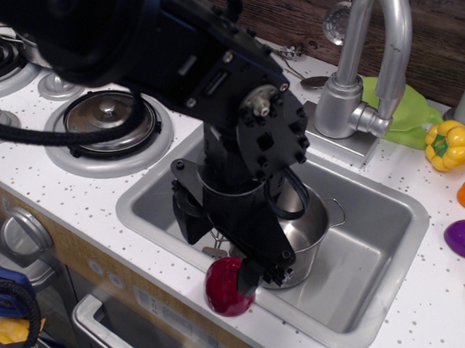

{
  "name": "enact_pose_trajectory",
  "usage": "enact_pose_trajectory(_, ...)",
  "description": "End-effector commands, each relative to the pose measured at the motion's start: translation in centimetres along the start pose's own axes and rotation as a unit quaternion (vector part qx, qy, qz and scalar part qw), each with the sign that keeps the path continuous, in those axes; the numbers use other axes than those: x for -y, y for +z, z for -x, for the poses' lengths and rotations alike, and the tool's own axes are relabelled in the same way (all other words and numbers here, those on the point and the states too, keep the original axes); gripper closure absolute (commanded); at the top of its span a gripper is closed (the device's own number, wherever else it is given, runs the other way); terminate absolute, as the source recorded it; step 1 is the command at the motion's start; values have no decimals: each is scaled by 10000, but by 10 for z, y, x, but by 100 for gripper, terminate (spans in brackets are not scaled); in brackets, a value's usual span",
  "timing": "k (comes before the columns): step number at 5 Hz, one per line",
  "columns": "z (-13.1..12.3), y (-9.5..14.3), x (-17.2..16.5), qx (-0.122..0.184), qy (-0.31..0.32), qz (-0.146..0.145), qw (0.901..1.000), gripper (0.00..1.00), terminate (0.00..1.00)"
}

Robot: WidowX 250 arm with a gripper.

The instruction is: Put sweet potato in pot which is in sink

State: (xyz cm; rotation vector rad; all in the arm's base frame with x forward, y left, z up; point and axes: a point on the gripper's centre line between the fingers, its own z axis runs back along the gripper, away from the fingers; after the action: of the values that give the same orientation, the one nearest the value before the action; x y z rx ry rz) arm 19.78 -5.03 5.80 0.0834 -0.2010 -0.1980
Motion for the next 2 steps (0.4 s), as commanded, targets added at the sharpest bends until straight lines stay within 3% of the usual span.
enact_pose_trajectory(1, 0, 0, 0, 0, 0, 0, 10000, 0, 0)
enact_pose_trajectory(2, 1, -18, 0, 117, 43, 132, 9998, 0, 0)
